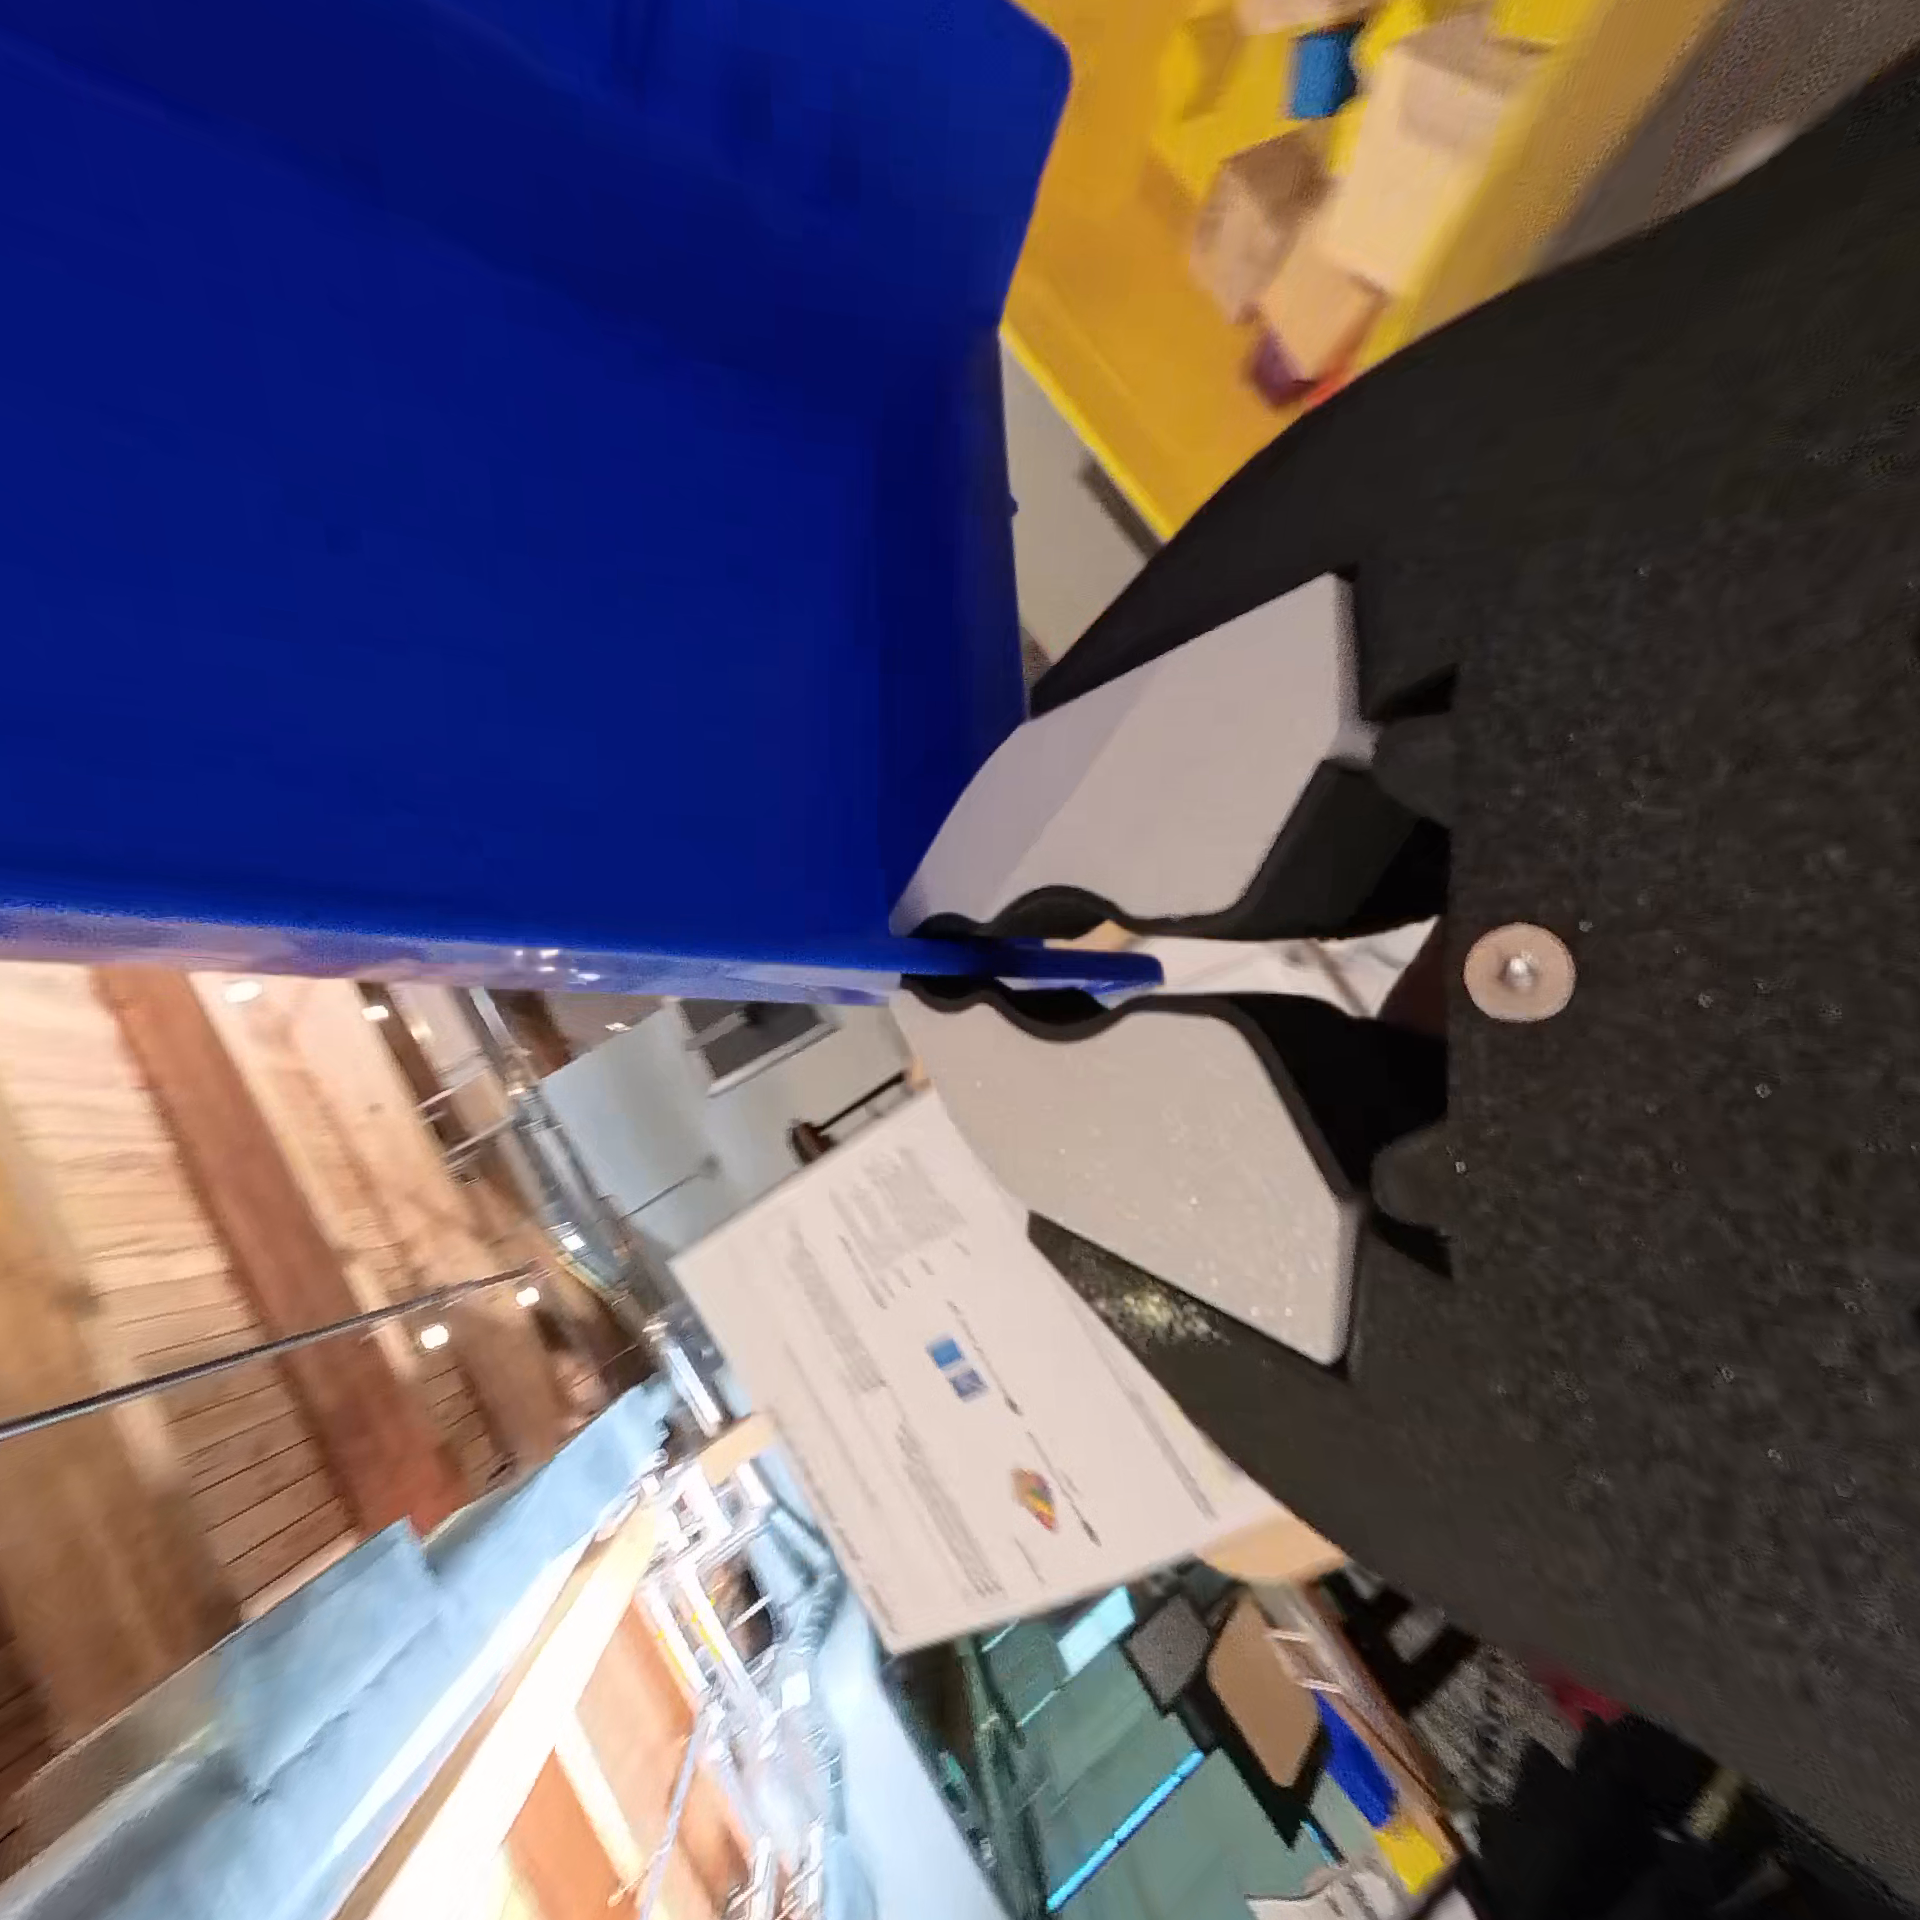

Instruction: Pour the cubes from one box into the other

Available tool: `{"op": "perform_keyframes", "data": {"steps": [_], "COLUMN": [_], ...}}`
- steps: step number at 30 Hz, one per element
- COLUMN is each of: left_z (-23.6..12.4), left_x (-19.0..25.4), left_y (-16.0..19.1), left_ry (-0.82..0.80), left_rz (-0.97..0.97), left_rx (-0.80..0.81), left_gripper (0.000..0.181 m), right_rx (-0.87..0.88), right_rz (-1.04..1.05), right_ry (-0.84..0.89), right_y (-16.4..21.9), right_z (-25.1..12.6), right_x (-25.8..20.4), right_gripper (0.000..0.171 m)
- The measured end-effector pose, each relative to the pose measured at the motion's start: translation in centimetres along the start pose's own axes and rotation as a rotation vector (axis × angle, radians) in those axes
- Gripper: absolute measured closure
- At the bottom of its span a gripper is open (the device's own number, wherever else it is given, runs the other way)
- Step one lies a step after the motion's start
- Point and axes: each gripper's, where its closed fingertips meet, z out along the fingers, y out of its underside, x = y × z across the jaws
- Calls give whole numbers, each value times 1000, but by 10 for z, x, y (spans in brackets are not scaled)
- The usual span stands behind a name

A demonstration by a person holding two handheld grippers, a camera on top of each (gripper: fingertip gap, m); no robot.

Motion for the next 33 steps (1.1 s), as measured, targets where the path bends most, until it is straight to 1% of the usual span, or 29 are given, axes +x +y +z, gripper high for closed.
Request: {"op": "perform_keyframes", "data": {"steps": [3, 5, 8, 11, 13, 15, 18, 20, 23, 26, 28, 31, 33], "left_z": [-58, -106, -184, -255, -291, -322, -351, -360, -364, -365, -362, -362, -364], "left_x": [-50, -85, -142, -200, -234, -255, -269, -275, -280, -277, -278, -279, -286], "left_y": [35, 73, 139, 204, 239, 271, 304, 324, 358, 385, 386, 385, 385], "left_ry": [67, 102, 96, 54, 31, 66, 165, 206, 226, 237, 250, 250, 204], "left_rz": [-43, -65, -121, -245, -349, -431, -556, -616, -686, -762, -875, -947, -932], "left_rx": [-180, -338, -567, -760, -846, -955, -1087, -1154, -1215, -1228, -1179, -1120, -1104], "left_gripper": [178, 177, 179, 179, 178, 178, 177, 177, 176, 176, 174, 169, 169], "right_rx": [-101, -174, -279, -329, -413, -538, -726, -825, -893, -929, -925, -827, -725], "right_rz": [-35, -94, -199, -211, -211, -255, -395, -462, -471, -471, -520, -345, -172], "right_ry": [-216, -385, -664, -959, -1154, -1354, -1561, -1636, -1668, -1680, -1651, -1653, -1619], "right_y": [-49, -75, -101, -125, -135, -141, -142, -136, -126, -112, -95, -105, -130], "right_z": [15, 22, 30, 42, 48, 49, 48, 48, 54, 57, 58, 59, 69], "right_x": [-63, -127, -251, -389, -475, -550, -637, -680, -728, -757, -767, -779, -768], "right_gripper": [167, 167, 168, 168, 168, 168, 168, 167, 167, 166, 161, 156, 144]}}
